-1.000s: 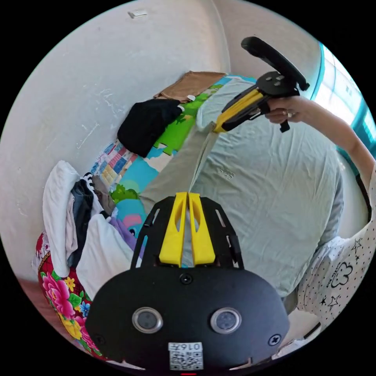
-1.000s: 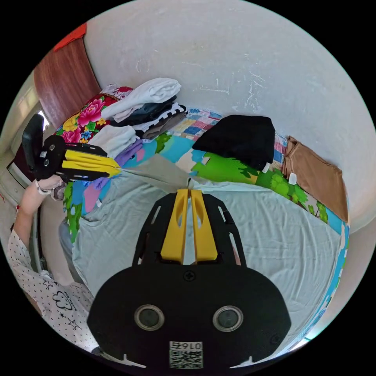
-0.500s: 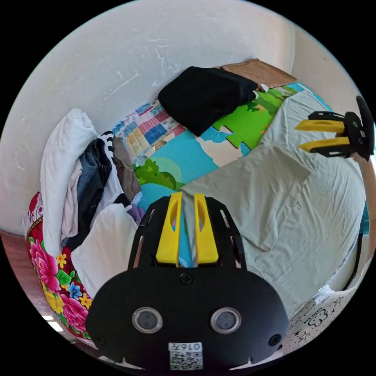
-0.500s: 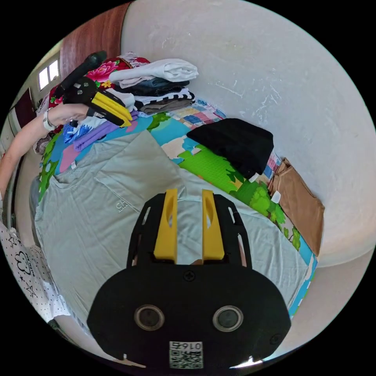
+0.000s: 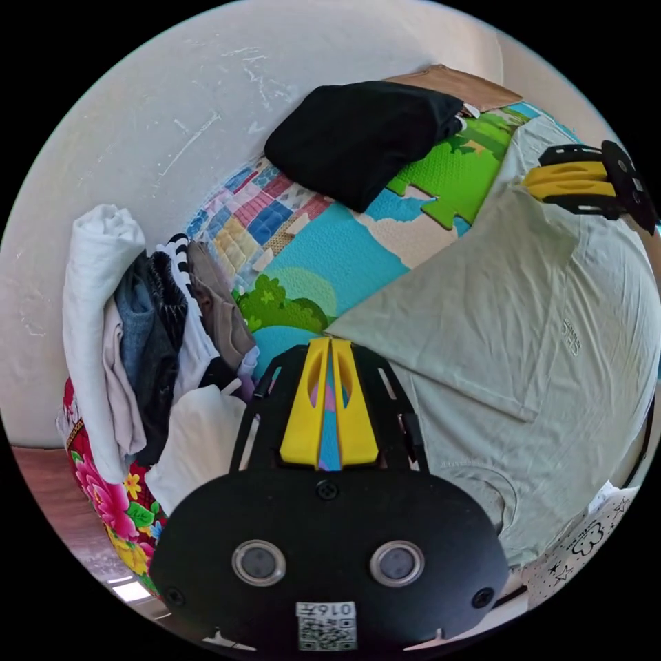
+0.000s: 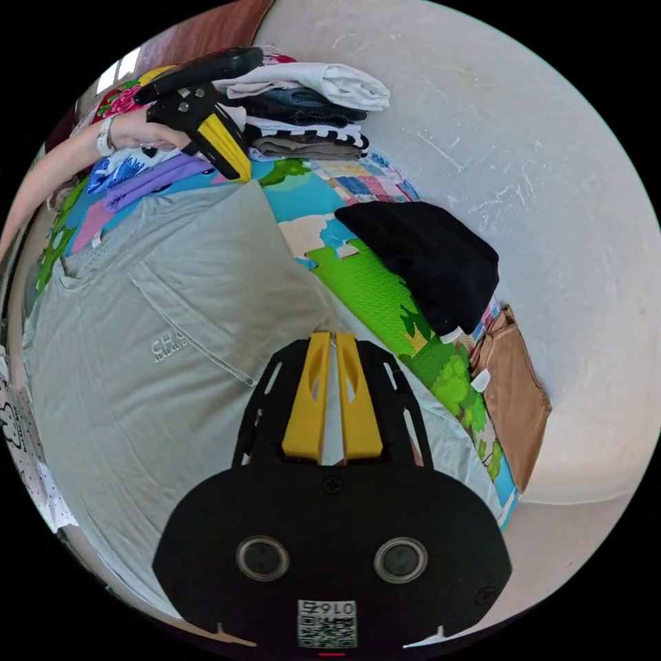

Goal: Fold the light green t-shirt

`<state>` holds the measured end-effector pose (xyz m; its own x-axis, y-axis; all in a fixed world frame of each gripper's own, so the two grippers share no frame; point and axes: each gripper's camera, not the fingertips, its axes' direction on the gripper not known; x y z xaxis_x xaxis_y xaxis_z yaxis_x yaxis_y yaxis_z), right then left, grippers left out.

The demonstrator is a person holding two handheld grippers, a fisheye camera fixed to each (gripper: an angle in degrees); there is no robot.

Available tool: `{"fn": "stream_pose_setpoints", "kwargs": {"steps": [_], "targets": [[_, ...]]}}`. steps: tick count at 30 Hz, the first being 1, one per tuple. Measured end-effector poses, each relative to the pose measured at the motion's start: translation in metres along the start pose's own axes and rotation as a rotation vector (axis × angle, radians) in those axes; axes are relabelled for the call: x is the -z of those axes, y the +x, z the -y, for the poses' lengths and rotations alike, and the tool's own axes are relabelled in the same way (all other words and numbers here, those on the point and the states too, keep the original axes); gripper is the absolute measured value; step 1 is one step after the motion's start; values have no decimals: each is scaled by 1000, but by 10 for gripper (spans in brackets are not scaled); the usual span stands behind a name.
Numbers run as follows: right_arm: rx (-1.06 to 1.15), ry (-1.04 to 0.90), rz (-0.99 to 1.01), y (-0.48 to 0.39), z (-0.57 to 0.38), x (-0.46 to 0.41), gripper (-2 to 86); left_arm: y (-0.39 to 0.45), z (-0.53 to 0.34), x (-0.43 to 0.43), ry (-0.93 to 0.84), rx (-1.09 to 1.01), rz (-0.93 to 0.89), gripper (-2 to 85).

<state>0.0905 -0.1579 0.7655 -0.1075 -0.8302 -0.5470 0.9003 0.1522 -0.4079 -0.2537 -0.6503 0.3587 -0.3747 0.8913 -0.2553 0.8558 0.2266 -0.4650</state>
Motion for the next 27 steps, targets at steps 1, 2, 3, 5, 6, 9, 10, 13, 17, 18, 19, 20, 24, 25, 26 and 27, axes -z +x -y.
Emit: {"fn": "stream_pose_setpoints", "kwargs": {"steps": [1,2,3,5,6,9,10,13,17,18,19,20,24,25,26,27], "targets": [[-47,7,5,9,5,-1,10,0,0,-1,5,5,0,-10],[-97,16,18,18,9,-3,8,2,0,-3,14,2,6,-10],[-122,22,26,23,11,-4,8,3,1,-7,25,5,6,-10],[-208,41,66,39,19,-11,6,3,3,-16,30,23,-2,-10],[-227,45,73,43,21,-13,6,3,4,-25,23,38,0,-10],[-303,58,87,54,31,-27,5,2,8,-49,-1,81,11,-10],[-316,57,78,55,36,-34,5,1,9,-55,-11,93,14,-10],[-335,29,31,55,50,-54,4,-10,13,-86,-85,203,155,-9],[-311,-22,16,47,65,-82,4,-24,11,-118,-40,252,18,-8],[-300,-33,13,45,66,-86,4,-24,11,-125,-26,225,-30,-7],[-281,-47,-4,39,65,-93,4,-22,11,-130,-20,199,-63,-6],[-263,-38,-23,34,63,-94,5,-21,10,-136,4,174,-109,-2],[-250,-33,-21,30,51,-99,5,-30,2,-156,134,201,-293,46],[-256,-33,-14,31,47,-101,5,-33,1,-161,142,211,-330,53],[-263,-34,-6,32,43,-103,5,-38,-1,-173,144,241,-385,59],[-265,-34,-2,33,41,-104,5,-42,-2,-188,127,276,-420,62]]}}
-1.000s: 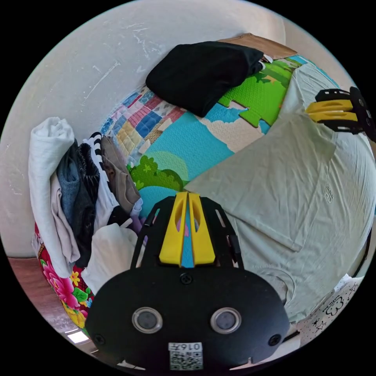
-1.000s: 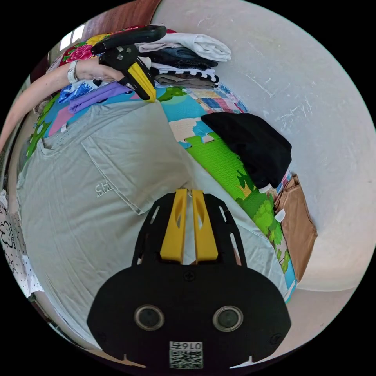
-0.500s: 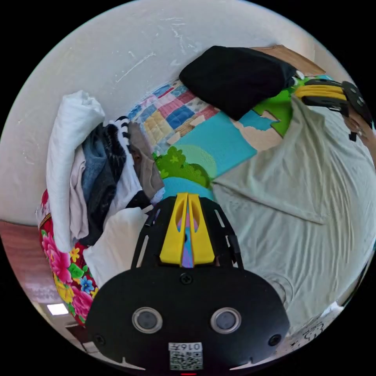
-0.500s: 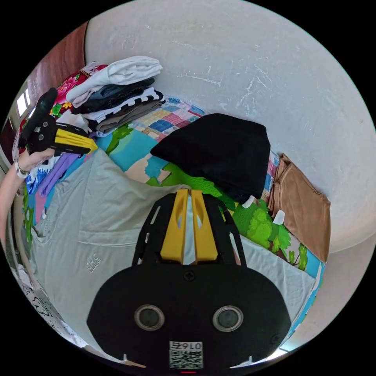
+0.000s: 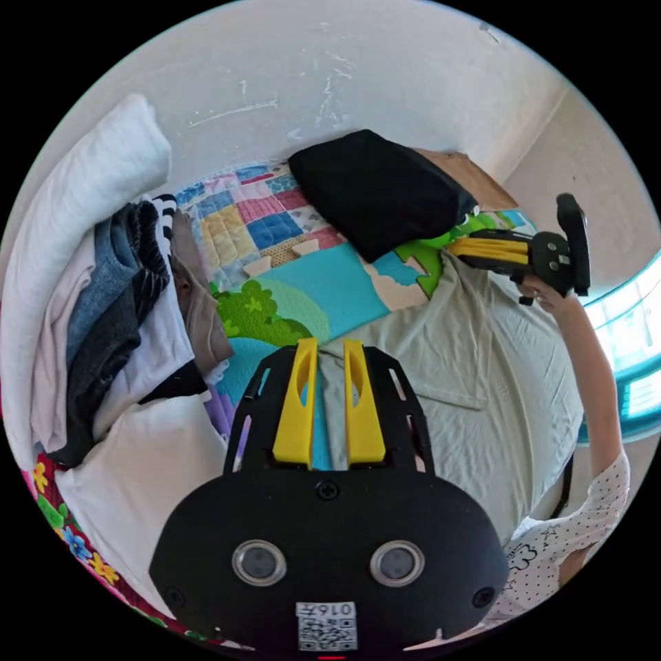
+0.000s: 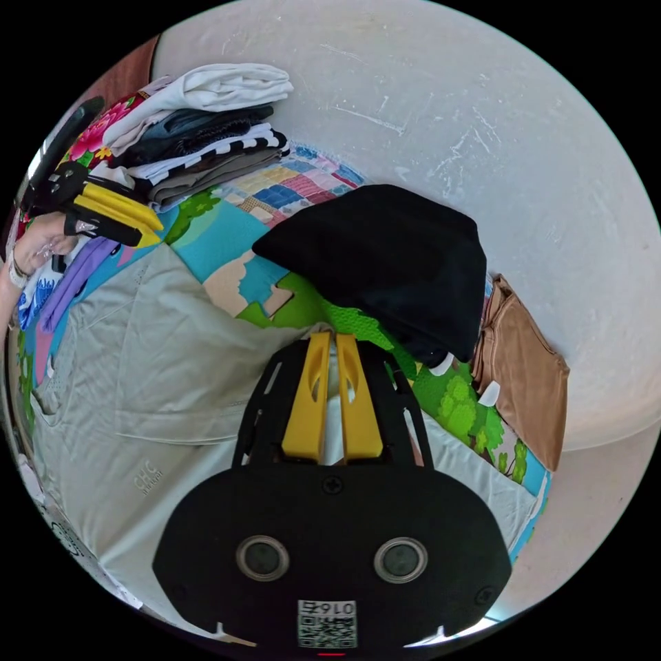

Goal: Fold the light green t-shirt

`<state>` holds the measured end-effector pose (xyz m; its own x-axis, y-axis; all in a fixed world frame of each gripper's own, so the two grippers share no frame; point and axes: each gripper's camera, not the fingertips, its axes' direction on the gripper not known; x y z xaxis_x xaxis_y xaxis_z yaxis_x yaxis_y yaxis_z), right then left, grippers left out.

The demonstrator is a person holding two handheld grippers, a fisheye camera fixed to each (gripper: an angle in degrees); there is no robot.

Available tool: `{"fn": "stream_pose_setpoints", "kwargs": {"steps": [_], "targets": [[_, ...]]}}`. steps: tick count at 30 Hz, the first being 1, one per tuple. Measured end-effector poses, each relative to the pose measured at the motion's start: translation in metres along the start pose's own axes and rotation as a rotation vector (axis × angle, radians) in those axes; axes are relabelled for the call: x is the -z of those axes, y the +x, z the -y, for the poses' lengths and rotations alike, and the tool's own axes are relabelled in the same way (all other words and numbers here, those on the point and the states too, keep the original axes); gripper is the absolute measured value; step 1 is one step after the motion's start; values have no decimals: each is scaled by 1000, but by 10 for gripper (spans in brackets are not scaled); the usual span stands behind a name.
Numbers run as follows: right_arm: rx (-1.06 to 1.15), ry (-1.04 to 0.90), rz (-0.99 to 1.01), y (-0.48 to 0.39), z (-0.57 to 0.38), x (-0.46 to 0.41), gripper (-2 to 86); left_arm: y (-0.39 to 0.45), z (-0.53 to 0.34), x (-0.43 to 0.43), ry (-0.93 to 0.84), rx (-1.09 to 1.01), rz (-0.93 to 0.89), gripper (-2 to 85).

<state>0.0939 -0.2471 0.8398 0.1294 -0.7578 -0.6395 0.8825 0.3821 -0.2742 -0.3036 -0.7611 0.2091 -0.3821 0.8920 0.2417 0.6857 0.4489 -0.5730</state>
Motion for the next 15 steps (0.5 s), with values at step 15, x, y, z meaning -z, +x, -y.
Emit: {"fn": "stream_pose_setpoints", "kwargs": {"steps": [15], "targets": [[-78,55,85,21,-33,-17,6,-30,-38,-53,59,158,35,-9]]}}
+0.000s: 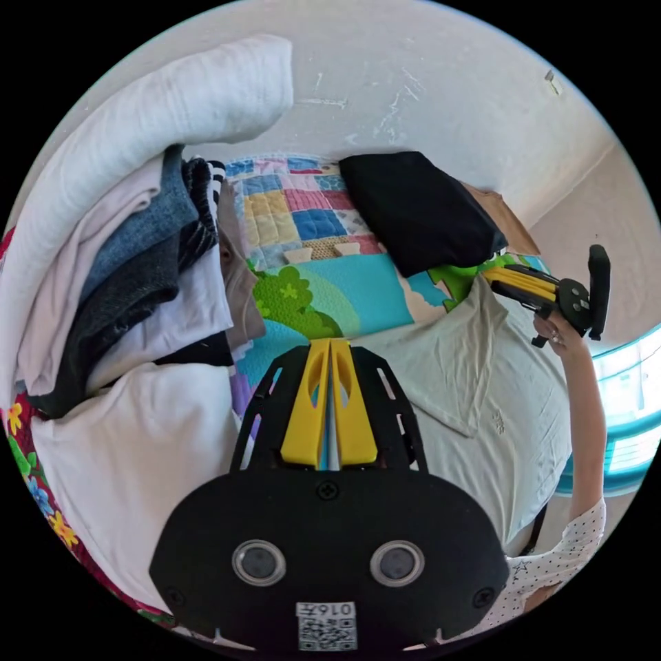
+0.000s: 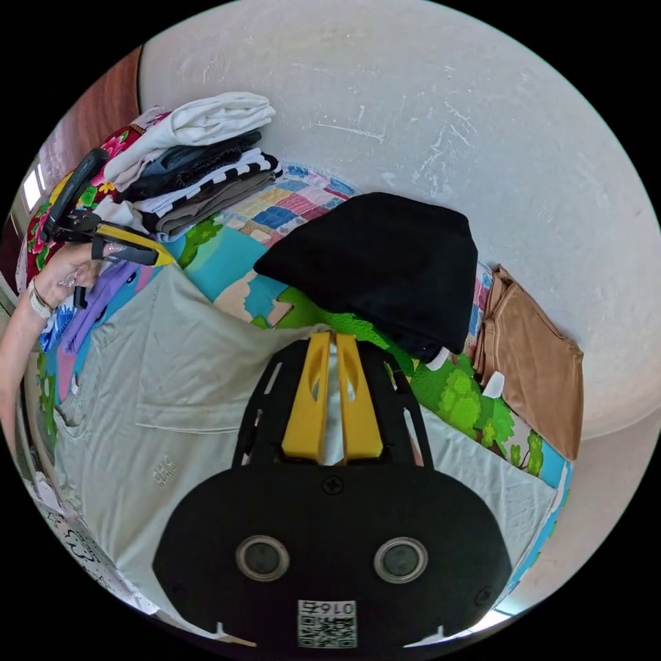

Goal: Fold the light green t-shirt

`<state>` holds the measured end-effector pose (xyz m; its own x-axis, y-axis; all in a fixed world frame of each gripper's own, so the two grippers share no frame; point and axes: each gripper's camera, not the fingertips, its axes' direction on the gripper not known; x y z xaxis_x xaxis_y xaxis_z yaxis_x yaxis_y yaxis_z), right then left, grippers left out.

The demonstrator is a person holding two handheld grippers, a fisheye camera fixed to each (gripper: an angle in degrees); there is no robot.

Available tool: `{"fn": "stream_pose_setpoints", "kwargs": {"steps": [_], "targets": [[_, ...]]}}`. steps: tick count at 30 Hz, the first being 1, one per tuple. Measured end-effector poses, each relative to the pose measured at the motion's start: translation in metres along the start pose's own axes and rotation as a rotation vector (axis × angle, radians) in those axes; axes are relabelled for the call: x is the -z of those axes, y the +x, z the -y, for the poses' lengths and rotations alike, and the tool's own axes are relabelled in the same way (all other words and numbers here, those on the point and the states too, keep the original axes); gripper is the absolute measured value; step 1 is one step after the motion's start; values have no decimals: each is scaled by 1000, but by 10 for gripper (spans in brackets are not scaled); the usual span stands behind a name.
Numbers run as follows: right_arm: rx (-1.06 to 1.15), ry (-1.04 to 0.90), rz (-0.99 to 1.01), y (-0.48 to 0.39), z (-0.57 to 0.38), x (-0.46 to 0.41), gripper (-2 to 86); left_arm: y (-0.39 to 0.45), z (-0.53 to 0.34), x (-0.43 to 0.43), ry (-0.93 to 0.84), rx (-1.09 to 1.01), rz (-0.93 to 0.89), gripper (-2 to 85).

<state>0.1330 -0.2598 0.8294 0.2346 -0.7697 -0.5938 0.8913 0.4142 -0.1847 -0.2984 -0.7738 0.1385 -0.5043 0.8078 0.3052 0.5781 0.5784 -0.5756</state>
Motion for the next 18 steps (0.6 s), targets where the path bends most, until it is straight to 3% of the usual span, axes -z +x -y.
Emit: {"fn": "stream_pose_setpoints", "kwargs": {"steps": [8,14,18], "targets": [[32,-9,-46,-20,14,-42,12,15,-2,-15,4,28,258,-10],[38,-18,-53,-22,3,-60,43,7,-8,-31,-2,121,277,-10],[53,8,11,5,-33,-27,75,12,-19,-5,166,146,268,-10]]}}
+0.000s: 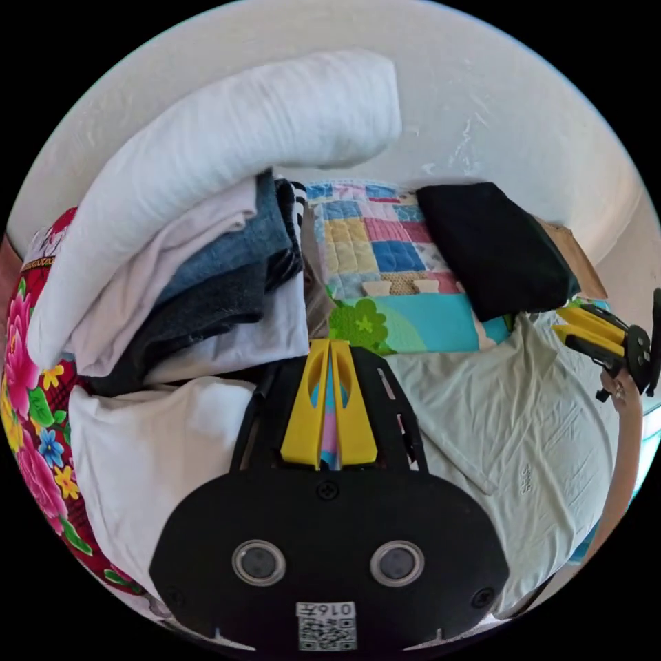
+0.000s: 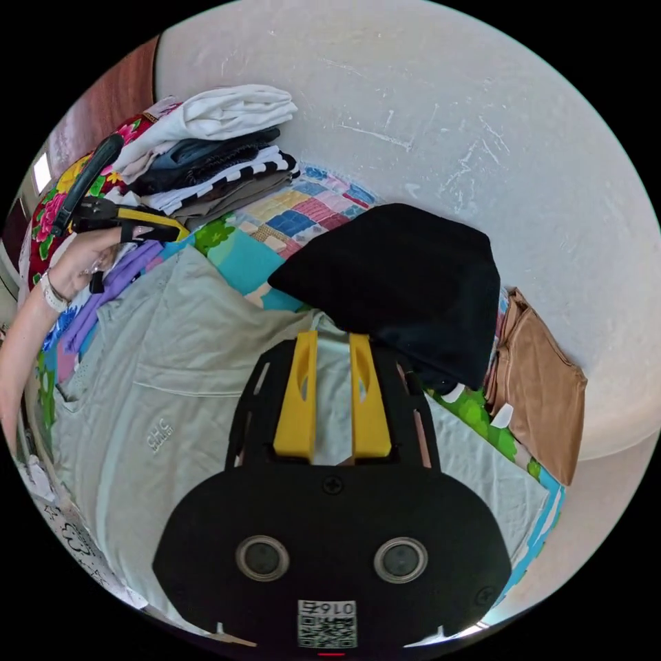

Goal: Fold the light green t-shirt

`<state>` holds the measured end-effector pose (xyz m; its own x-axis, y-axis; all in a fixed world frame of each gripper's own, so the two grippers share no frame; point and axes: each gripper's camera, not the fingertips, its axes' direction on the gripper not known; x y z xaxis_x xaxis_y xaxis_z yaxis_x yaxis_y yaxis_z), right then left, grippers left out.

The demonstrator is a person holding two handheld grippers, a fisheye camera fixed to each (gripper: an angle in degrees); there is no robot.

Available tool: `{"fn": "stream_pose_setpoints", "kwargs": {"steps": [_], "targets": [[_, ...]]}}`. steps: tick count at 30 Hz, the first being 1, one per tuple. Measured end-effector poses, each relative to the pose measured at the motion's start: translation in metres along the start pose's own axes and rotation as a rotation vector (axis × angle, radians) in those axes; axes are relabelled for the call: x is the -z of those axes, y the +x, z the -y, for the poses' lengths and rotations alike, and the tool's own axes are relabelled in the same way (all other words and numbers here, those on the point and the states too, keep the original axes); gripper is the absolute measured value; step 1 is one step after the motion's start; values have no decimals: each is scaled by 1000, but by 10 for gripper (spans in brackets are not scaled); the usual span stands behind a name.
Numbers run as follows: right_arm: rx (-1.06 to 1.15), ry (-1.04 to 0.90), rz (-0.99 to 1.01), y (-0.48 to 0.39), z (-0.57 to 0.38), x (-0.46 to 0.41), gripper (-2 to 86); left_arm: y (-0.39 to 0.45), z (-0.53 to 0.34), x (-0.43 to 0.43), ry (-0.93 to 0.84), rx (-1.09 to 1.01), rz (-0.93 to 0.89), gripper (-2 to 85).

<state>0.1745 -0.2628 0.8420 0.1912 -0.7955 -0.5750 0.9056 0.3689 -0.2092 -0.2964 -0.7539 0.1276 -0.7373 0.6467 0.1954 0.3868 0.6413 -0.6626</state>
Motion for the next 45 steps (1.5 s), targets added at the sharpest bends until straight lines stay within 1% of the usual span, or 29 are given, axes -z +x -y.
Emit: {"fn": "stream_pose_setpoints", "kwargs": {"steps": [2,3,4,6,8,11,14,19,23,27,29,31,33,36,39,40,41,43,45], "targets": [[-41,30,-26,33,-43,36,78,8,-6,14,59,-26,-17,-10],[-52,37,-46,42,-57,45,78,18,-11,21,68,-70,-59,-10],[-81,46,-107,63,-86,61,77,24,-14,24,65,-93,-85,-10],[-179,41,-234,104,-132,81,77,51,-27,33,41,-206,-157,-10],[-352,-15,-351,167,-191,95,76,69,-36,34,14,-264,-165,-10],[-506,-112,-371,228,-250,92,75,79,-39,21,-46,-272,-123,-10],[-550,-108,-367,254,-280,83,72,71,-36,5,-88,-206,-149,-10],[-525,-214,-418,271,-285,45,39,60,-34,3,-77,-165,-212,-10],[-523,-226,-532,274,-283,31,14,55,-34,11,-68,-189,-240,-10],[-498,-244,-533,271,-281,37,6,48,-31,27,-73,-138,-242,-10],[-537,-143,-525,267,-286,61,1,50,-29,37,-64,-136,-240,-10],[-553,-58,-460,266,-287,78,-2,58,-28,46,-64,-156,-261,-10],[-558,-19,-424,267,-282,84,-3,73,-27,54,-76,-212,-265,-10],[-546,-64,-463,271,-262,67,-4,87,-30,60,-99,-254,-210,-10],[-504,-187,-507,280,-244,28,-5,88,-36,75,-52,-264,-183,-10],[-495,-268,-531,285,-241,10,-5,88,-38,78,-42,-272,-179,-10],[-487,-250,-582,284,-238,7,-5,88,-41,84,-21,-288,-172,-10],[-500,-262,-602,286,-232,3,-5,86,-46,93,8,-305,-165,-10],[-492,-275,-626,283,-225,3,-4,78,-48,108,30,-260,-146,-9]]}}
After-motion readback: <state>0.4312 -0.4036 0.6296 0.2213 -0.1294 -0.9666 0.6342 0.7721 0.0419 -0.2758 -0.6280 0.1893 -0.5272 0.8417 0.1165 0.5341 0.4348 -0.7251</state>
